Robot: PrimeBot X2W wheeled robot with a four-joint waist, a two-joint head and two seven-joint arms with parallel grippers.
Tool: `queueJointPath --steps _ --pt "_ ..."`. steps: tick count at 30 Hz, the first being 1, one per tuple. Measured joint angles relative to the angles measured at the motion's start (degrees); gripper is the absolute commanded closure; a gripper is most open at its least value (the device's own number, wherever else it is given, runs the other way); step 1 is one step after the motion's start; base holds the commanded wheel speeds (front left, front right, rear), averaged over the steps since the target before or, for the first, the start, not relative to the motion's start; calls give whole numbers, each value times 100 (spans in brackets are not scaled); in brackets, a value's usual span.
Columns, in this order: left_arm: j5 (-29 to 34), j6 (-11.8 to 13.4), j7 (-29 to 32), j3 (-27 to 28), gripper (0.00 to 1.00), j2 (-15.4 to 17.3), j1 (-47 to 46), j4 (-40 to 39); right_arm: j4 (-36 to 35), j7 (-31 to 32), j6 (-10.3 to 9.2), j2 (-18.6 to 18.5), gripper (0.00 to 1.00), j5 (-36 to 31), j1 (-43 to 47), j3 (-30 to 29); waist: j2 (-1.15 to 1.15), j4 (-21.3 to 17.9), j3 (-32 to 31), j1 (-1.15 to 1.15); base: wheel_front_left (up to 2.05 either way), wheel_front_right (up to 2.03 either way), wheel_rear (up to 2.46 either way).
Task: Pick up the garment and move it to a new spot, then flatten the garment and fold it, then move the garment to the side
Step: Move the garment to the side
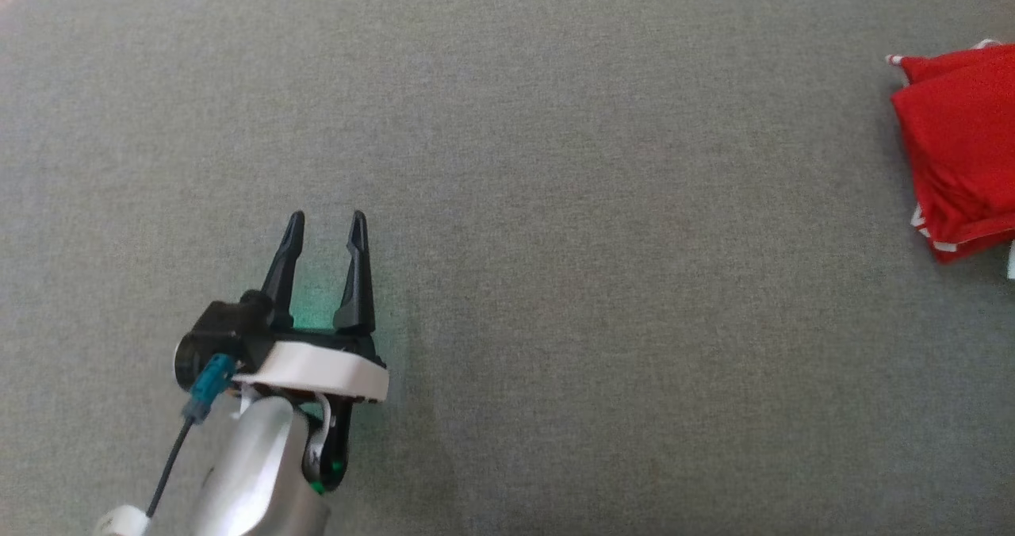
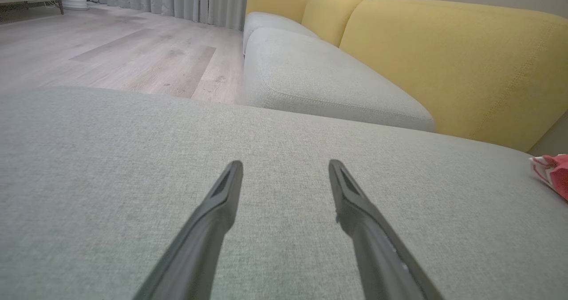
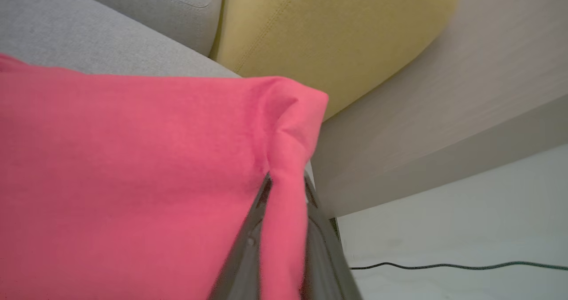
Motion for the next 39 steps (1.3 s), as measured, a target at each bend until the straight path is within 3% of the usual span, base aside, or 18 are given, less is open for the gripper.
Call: queueJointPath --steps 9,10,11,12,20,25,34,39 --pt "1 -47 0 14 0 -2 -100 16 -476 225 0 288 100 -132 233 -477 0 -32 76 0 0 0 0" --pt "1 -47 0 16 0 -2 -100 23 -523 226 0 322 93 -163 246 -520 0 -42 69 0 0 0 0" --pt "1 -48 0 16 0 -2 -100 26 -558 225 0 359 10 -175 246 -569 0 -50 60 0 0 0 0" --pt "1 -49 0 18 0 -2 -100 33 -580 225 0 397 0 -164 245 -620 0 -60 49 0 0 0 0" --pt "1 -51 0 34 0 -2 -99 100 -926 153 0 712 0 -176 245 -754 0 -100 -146 0 0 0 0" --pt "1 -46 0 145 0 -2 -40 112 -1688 -21 0 1543 0 -23 237 -500 0 -106 -521 -1 0 0 0" --pt "1 -1 0 304 0 -2 383 -40 -2571 -794 0 2955 0 1032 742 -185 0 -67 -1145 -2 0 0 0" --pt "1 14 0 343 0 -1 560 -88 -2479 -1332 0 3173 0 1822 1318 -126 0 17 -1335 -2 0 0 0"
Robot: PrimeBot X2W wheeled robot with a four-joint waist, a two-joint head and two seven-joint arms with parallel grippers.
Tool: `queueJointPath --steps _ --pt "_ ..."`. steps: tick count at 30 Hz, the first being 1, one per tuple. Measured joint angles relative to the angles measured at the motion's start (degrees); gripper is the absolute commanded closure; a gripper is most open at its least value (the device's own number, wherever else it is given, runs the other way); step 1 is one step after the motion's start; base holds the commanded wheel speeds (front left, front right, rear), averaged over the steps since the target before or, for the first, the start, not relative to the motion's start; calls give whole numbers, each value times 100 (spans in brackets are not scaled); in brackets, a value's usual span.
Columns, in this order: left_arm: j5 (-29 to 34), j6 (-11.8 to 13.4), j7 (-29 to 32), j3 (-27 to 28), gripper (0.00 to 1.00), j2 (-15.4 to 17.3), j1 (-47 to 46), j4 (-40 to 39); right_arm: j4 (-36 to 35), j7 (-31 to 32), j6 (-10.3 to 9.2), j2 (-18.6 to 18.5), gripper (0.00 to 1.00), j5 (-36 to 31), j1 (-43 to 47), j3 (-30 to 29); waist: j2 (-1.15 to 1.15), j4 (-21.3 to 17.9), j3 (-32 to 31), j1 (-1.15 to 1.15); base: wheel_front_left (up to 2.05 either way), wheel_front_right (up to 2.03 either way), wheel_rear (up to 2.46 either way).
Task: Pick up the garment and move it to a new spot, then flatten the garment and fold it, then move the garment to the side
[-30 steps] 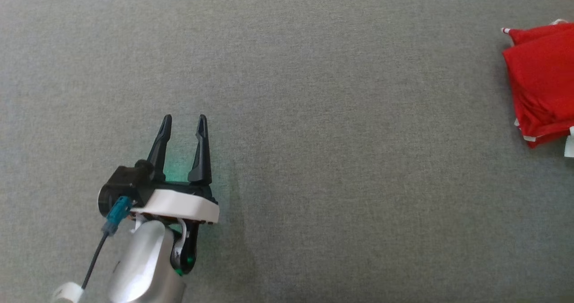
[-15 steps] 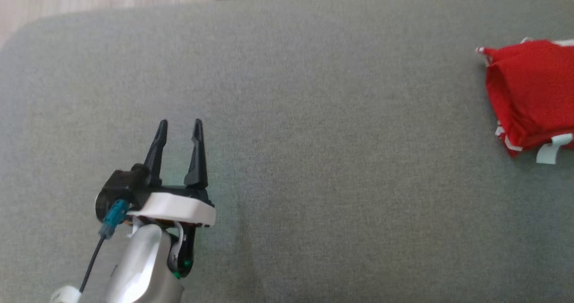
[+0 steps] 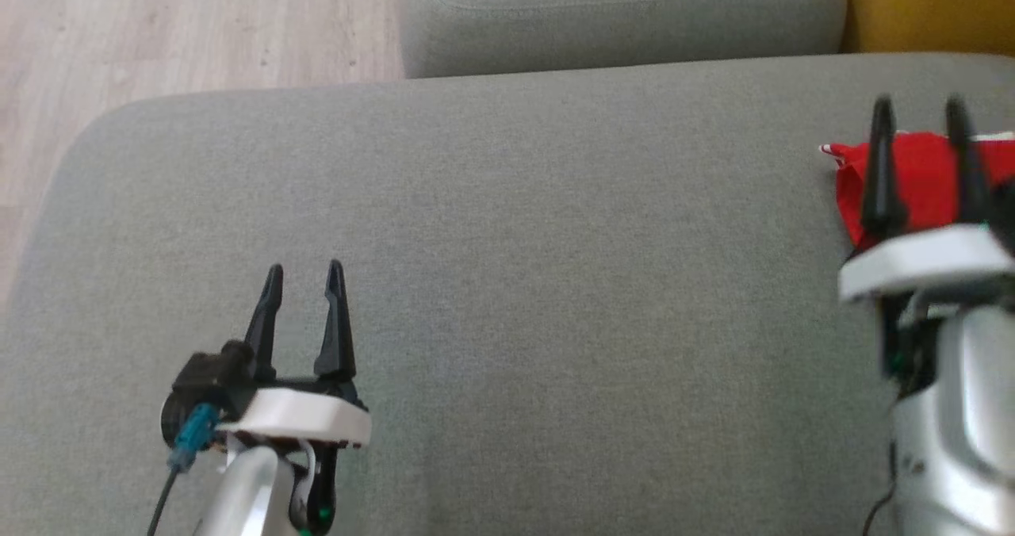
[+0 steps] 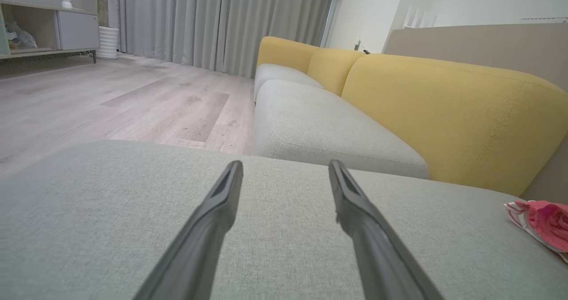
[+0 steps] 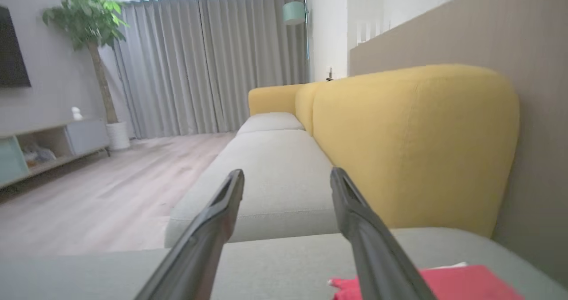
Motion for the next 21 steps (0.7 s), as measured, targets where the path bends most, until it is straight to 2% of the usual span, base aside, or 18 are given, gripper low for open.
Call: queueJointPath --steps 2,6,12,21 --pt "0 1 0 -2 0 0 74 0 257 -237 0 -7 0 559 207 234 0 41 -44 0 0 0 0" --pt "-2 63 0 -5 0 2 233 -4 815 -686 -1 38 0 932 652 779 0 106 -124 1 0 0 0" --pt "-77 148 0 1 0 3 430 -94 1239 -894 -1 38 0 1048 1113 990 0 147 -192 1 0 0 0" --pt "-77 153 0 15 0 3 466 -182 1194 -934 -1 38 0 1037 1134 1010 0 145 -188 1 0 0 0"
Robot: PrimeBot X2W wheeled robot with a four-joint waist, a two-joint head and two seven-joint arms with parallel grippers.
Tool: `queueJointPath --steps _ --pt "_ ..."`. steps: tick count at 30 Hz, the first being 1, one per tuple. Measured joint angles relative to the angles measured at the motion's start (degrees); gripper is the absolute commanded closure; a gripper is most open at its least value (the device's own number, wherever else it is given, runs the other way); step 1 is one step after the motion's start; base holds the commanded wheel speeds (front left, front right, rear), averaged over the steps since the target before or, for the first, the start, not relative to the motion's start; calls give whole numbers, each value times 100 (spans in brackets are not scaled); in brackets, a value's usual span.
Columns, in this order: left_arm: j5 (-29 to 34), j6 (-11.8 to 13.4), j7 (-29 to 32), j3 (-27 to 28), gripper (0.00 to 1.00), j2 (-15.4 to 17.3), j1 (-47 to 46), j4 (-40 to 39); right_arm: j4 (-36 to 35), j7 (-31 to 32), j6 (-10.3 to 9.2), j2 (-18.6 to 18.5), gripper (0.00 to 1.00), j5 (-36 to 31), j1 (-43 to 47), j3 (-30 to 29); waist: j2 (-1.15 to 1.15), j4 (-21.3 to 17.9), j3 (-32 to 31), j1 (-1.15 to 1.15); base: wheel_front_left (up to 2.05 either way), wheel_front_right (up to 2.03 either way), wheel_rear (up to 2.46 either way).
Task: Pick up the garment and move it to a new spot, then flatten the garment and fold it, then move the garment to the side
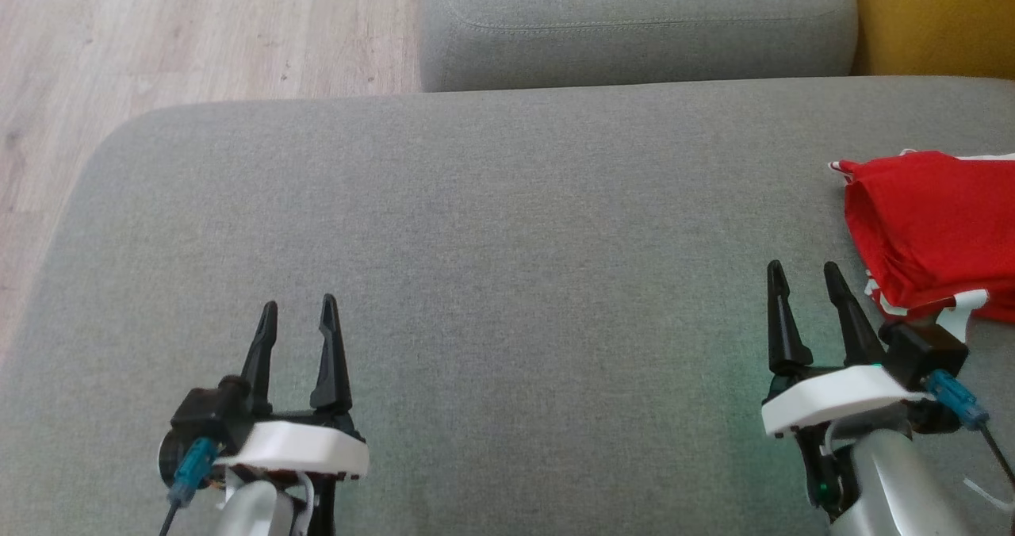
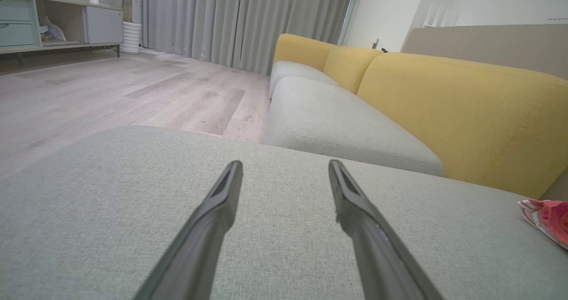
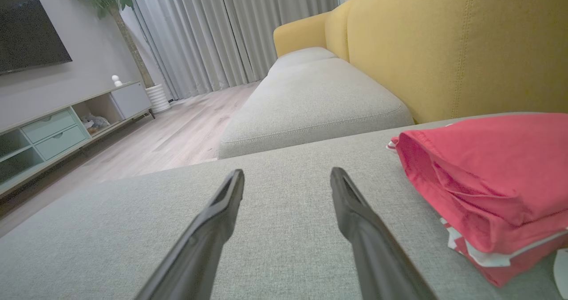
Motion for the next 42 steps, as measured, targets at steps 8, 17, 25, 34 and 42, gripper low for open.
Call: queueJointPath --steps 8,17,25,34,42 --pt "-120 -11 0 9 0 0 3 -43 -119 0 1 0 0 0 0 26 0 -18 -15 0 0 0 0" --pt "-179 -3 0 21 0 0 5 -43 -163 0 0 0 0 0 0 42 0 -27 -5 0 0 0 0" --pt "-481 -9 0 34 0 0 5 -11 -160 0 1 0 0 0 0 44 0 -27 -4 0 0 0 0" --pt "-601 -15 0 34 0 0 5 66 -160 0 0 0 0 7 0 158 0 -44 -1 0 0 0 0" --pt "-646 -7 26 20 100 -3 104 344 111 12 1 10 100 7 130 193 0 -50 21 0 0 0 0"
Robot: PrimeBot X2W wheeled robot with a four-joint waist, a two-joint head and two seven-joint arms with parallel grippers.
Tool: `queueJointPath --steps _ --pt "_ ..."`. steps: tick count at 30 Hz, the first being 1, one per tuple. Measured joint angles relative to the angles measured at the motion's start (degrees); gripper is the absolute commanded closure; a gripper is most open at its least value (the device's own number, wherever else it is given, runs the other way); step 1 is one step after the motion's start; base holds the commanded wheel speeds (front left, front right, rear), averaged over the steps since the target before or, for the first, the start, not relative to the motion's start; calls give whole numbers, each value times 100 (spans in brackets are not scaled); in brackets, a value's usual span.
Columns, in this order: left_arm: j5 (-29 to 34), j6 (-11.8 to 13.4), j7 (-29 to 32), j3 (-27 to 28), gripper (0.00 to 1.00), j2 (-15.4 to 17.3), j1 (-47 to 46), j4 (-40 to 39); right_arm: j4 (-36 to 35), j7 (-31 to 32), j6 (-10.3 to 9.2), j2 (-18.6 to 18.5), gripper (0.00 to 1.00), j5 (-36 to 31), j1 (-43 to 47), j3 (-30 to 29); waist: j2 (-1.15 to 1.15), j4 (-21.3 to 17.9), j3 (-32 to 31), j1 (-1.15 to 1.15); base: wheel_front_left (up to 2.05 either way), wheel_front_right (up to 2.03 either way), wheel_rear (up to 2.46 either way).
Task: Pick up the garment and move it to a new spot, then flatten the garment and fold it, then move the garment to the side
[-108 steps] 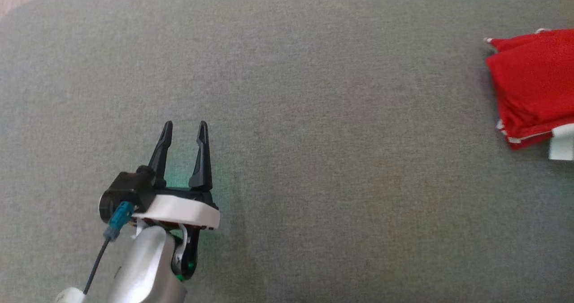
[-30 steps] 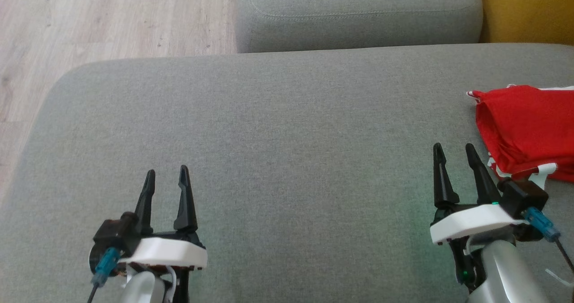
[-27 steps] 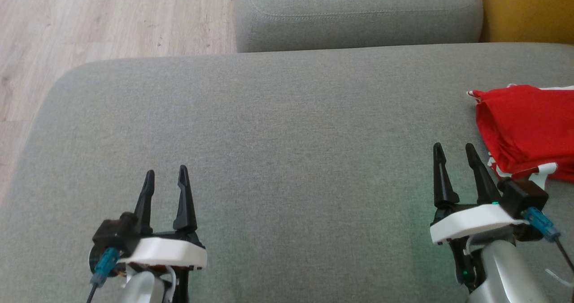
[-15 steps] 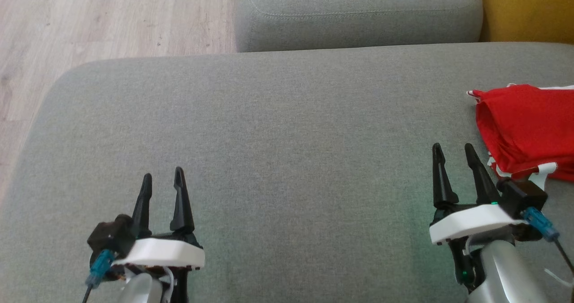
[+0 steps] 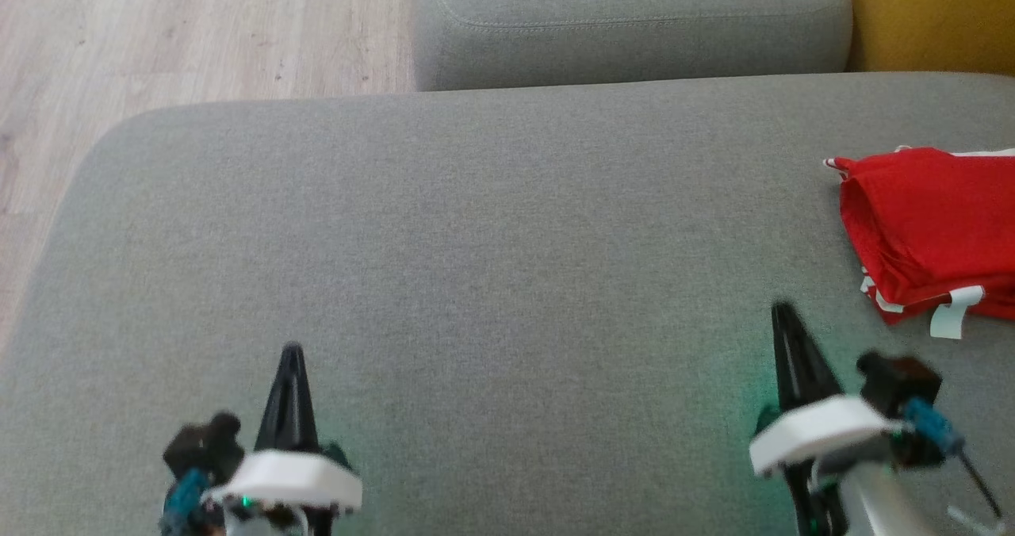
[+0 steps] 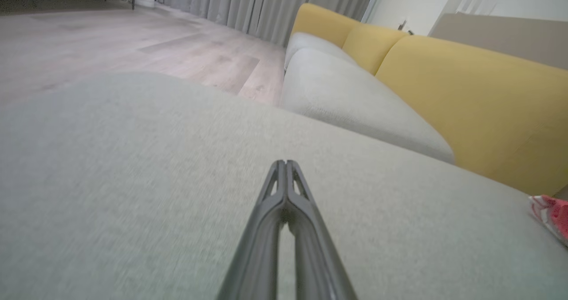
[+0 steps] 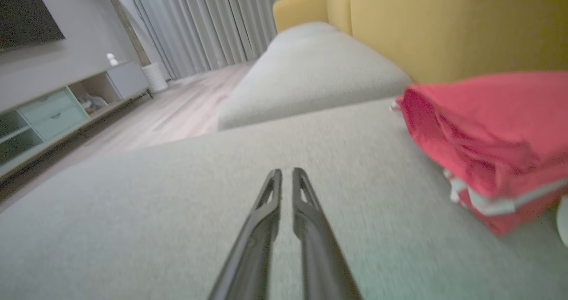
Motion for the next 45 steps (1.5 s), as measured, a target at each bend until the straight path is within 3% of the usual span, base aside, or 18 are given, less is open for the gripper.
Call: queueJointPath --steps 5,45 --pt "-176 -1 63 8 100 0 254 168 172 59 -1 4 100 193 310 -13 0 -5 -4 0 0 0 0" --pt "-2276 -155 708 405 100 0 232 -167 -264 713 -1 5 100 2688 303 -364 0 -50 -39 0 0 0 0"
